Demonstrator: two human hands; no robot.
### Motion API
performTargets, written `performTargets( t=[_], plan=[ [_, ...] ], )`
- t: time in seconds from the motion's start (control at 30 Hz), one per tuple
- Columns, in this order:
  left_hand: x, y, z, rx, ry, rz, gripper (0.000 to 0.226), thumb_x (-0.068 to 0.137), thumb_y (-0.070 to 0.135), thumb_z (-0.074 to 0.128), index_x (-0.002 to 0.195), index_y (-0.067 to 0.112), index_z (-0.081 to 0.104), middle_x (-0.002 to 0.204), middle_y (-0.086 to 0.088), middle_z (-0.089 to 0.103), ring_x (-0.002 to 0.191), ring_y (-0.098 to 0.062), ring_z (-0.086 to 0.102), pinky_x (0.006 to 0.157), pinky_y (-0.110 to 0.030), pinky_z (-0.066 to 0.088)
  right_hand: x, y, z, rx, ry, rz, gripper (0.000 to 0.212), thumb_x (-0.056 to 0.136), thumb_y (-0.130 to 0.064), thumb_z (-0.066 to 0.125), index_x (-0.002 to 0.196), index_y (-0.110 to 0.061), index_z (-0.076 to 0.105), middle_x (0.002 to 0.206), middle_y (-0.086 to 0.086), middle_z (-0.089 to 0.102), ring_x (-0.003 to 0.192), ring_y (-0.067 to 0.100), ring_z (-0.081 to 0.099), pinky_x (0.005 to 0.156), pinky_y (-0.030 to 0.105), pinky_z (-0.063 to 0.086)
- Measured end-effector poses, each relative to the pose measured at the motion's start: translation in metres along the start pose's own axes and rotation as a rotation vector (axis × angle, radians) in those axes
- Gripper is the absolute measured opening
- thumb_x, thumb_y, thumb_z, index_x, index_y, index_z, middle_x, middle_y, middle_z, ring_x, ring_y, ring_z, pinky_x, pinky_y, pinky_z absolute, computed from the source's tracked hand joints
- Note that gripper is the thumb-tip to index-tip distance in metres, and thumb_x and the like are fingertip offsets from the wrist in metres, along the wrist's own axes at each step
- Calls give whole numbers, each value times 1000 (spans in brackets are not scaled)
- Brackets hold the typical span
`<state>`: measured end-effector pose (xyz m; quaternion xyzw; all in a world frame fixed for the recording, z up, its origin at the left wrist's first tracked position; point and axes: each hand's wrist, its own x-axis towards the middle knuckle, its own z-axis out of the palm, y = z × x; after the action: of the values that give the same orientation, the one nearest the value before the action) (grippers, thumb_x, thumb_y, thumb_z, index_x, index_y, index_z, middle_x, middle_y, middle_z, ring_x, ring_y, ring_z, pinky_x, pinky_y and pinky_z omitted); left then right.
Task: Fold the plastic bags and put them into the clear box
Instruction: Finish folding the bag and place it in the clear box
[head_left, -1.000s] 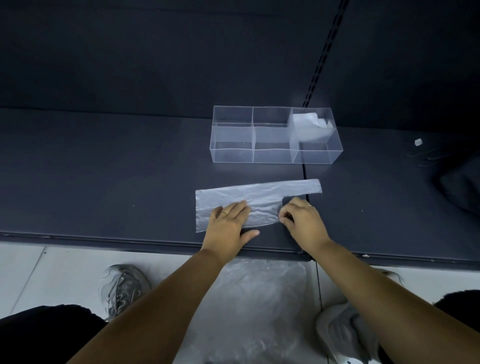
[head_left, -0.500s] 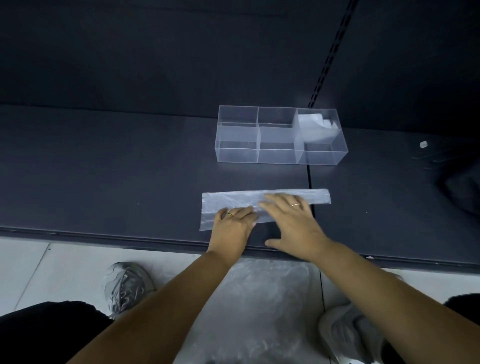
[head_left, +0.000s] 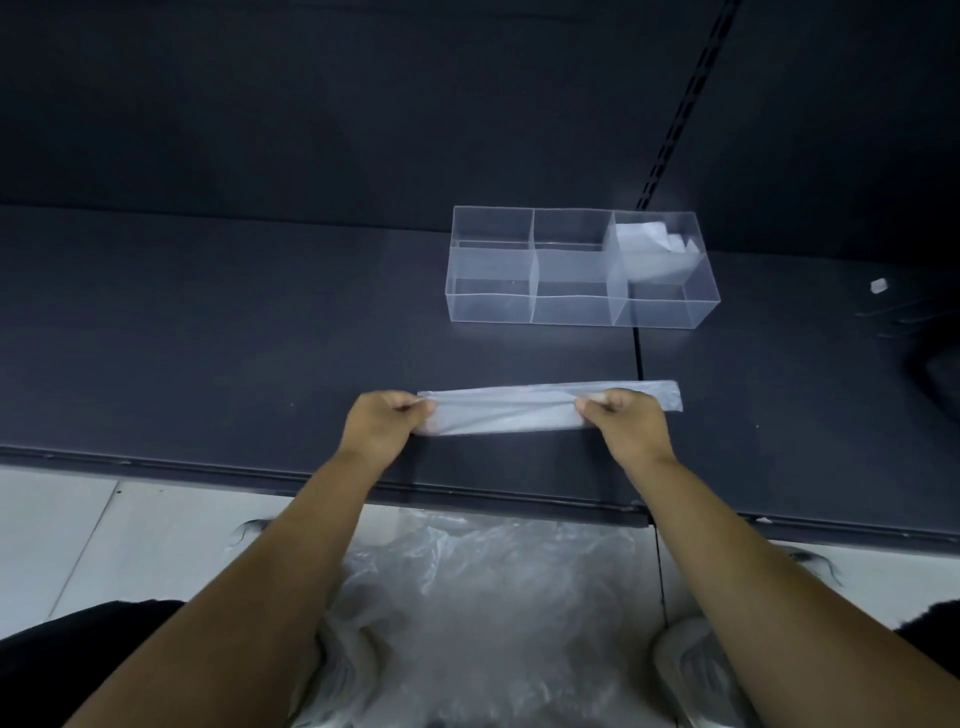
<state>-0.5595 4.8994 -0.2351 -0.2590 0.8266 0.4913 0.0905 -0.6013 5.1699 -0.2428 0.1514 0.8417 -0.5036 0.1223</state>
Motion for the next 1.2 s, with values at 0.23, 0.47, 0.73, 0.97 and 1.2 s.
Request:
performTargets(
  t=[0.23, 0.47, 0.73, 0.97, 1.2],
  plan=[
    [-4, 2, 17, 235, 315, -36, 19, 92, 27, 59, 91, 14, 73, 91, -8, 72, 90, -30, 65, 81, -37, 50, 7, -9, 19, -157, 184, 78, 20, 88, -30, 66, 76, -15, 66, 75, 0, 63, 71, 18, 55, 63, 24, 38],
    [-42, 14, 84, 612, 200, 696, 37, 95, 20, 50, 130, 8, 55, 136, -18, 50, 127, -39, 45, 111, -47, 27, 7, -13, 25, -212, 209, 92, 34, 89, -31, 63, 72, -1, 66, 70, 14, 65, 71, 33, 62, 62, 33, 48],
    [-39, -4, 113, 989, -50, 423, 83, 79, 69, -15, 150, 27, -15, 159, 1, -19, 145, -30, -20, 112, -62, -9, 14, -6, 6, -253, 253, 30, 14, 90, -22, 63, 98, -12, 69, 105, 9, 68, 91, 29, 63, 69, 29, 46],
    [-38, -4, 115, 1018, -42, 414, 80, 76, 69, -20, 145, 30, -25, 159, 1, -21, 144, -30, -21, 108, -66, -11, 36, 17, -61, -557, 204, -156, 34, 87, -21, 65, 120, -16, 63, 127, 7, 51, 118, 30, 44, 102, 42, 33],
    [-39, -3, 115, 1035, -43, 420, 80, 75, 69, -21, 145, 29, -25, 159, 1, -20, 145, -30, -20, 109, -65, -8, 51, 19, -82, -674, 79, -274, 8, 89, -11, 62, 88, -8, 69, 101, 7, 56, 101, 26, 49, 90, 34, 39]
  ],
)
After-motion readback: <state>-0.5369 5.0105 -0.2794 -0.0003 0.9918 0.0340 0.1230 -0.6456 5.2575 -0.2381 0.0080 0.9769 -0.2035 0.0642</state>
